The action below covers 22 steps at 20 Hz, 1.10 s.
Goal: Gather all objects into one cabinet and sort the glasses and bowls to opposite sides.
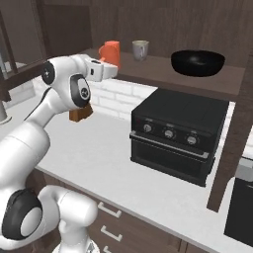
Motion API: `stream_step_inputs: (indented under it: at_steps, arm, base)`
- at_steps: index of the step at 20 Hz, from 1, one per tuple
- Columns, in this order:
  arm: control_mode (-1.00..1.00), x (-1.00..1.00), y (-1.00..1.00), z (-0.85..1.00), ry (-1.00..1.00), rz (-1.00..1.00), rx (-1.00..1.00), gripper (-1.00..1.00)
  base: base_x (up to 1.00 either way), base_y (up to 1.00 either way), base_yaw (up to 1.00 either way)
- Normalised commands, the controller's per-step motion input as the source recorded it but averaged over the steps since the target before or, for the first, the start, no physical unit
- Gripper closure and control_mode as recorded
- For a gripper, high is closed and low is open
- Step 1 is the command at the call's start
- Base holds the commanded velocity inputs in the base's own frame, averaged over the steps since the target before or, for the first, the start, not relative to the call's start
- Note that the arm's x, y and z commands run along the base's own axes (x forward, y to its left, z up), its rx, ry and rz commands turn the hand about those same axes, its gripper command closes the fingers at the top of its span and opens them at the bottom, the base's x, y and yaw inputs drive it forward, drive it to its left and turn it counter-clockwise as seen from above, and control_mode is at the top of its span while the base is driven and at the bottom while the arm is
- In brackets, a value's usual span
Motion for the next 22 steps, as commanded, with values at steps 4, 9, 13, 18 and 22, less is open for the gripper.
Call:
stream_step_inputs:
  at_steps: [4,9,13,18,22]
  arm:
    - [-1.0,0.14,-0.3,0.5,0.16,-0.01,0.0,1.0]
    - [-1.0,0.13,-0.23,0.35,0.15,-0.01,0.0,1.0]
    - [-1.0,0.04,-0.01,-0.02,0.07,0.0,-0.01,1.0]
    - [-1.0,0.0,0.0,-0.29,0.03,0.0,-0.09,1.0]
    - [-1.0,0.02,0.0,-0.22,0.01,0.0,-0.07,1.0]
  base:
    - [0.0,0.0,0.0]
    - [0.0,0.0,0.0]
    - [0.0,0.0,0.0]
    - [0.0,0.0,0.0]
    - [0.0,0.0,0.0]
